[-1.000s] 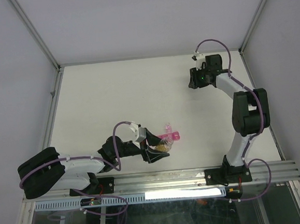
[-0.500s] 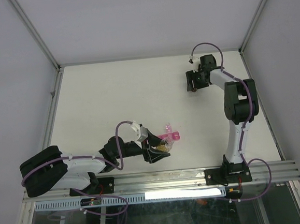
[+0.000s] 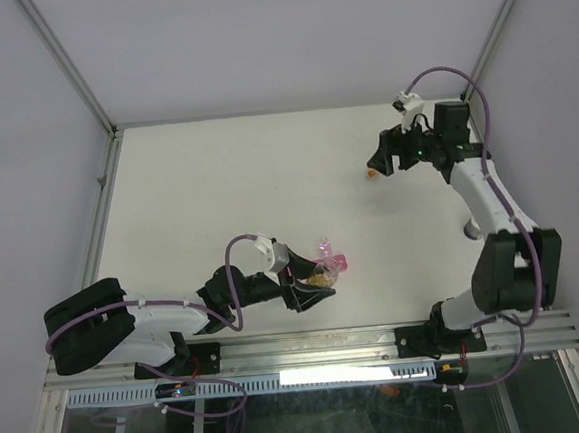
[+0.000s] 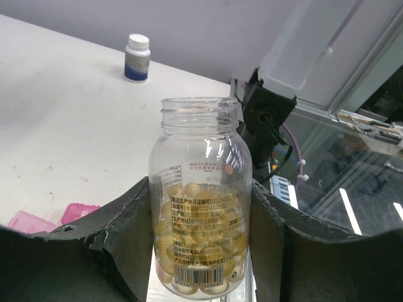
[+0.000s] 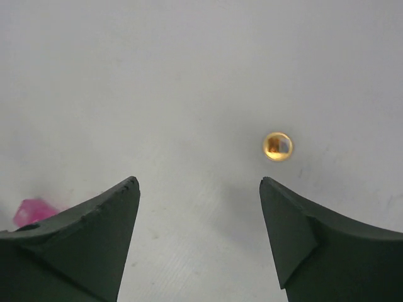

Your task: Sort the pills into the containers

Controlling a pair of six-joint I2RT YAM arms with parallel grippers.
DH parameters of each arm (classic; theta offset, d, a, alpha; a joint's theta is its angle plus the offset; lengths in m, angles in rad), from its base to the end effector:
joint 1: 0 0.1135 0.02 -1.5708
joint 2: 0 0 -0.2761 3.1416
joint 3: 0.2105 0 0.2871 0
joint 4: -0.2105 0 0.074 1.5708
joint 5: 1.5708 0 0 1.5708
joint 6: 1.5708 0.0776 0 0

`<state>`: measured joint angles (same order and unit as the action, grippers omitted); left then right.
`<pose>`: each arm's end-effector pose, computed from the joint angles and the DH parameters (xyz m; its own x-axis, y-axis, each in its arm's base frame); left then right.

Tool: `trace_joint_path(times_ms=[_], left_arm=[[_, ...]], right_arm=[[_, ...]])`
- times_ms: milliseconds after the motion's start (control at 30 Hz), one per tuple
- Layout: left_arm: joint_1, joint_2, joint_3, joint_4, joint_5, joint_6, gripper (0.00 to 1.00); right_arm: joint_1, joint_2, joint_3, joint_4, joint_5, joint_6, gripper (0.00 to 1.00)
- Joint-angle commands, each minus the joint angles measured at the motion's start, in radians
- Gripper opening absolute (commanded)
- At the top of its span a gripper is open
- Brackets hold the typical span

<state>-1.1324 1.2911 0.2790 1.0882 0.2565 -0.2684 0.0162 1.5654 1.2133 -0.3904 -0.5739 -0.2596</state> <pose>0.1062 -0.2728 0.1839 -0.2296 -0.1145 -0.9665 0.9566 0.1568 -0.2458 0.4045 0.0487 0.2550 -0.5472 -0.2245 -0.8063 -0.5732 0.8025 0.1657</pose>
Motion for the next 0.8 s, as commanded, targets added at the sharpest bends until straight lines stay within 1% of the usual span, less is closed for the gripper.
trace_joint_path(times_ms=[0,100,200,333,467,533,633,767], left_arm=[[-0.009,0.001,0.031,0.162,-0.078,0.056,0.0],[-0.01,0.012,0.032,0.228,-0.082,0.094,0.0],[-0.009,0.023,0.038,0.287,-0.085,0.115,0.0],[-0.008,0.063,0.042,0.37,-0.105,0.12,0.0],[-0.01,0.113,0.051,0.431,-0.146,0.121,0.0],[-0.015,0.131,0.057,0.452,-0.177,0.133,0.0],[-0.03,0.2,0.078,0.483,-0.218,0.171,0.0],[-0.059,0.289,0.144,0.495,-0.26,0.228,0.0]], right_arm=[[0.008,-0.286,-0.105,0.033,-0.395,-0.072,0.82],[0.008,-0.427,-0.166,0.024,-0.602,-0.072,0.88],[0.007,-0.523,-0.215,0.038,-0.752,-0.022,0.92],[0.007,-0.582,-0.244,-0.004,-0.853,-0.013,0.94],[0.008,-0.612,-0.268,-0.122,-0.976,-0.134,0.96],[0.016,-0.631,-0.263,-0.202,-0.976,-0.2,0.97],[0.046,-0.661,-0.26,-0.314,-0.926,-0.317,0.99],[0.134,-0.682,-0.296,-0.305,-0.828,-0.329,0.99]])
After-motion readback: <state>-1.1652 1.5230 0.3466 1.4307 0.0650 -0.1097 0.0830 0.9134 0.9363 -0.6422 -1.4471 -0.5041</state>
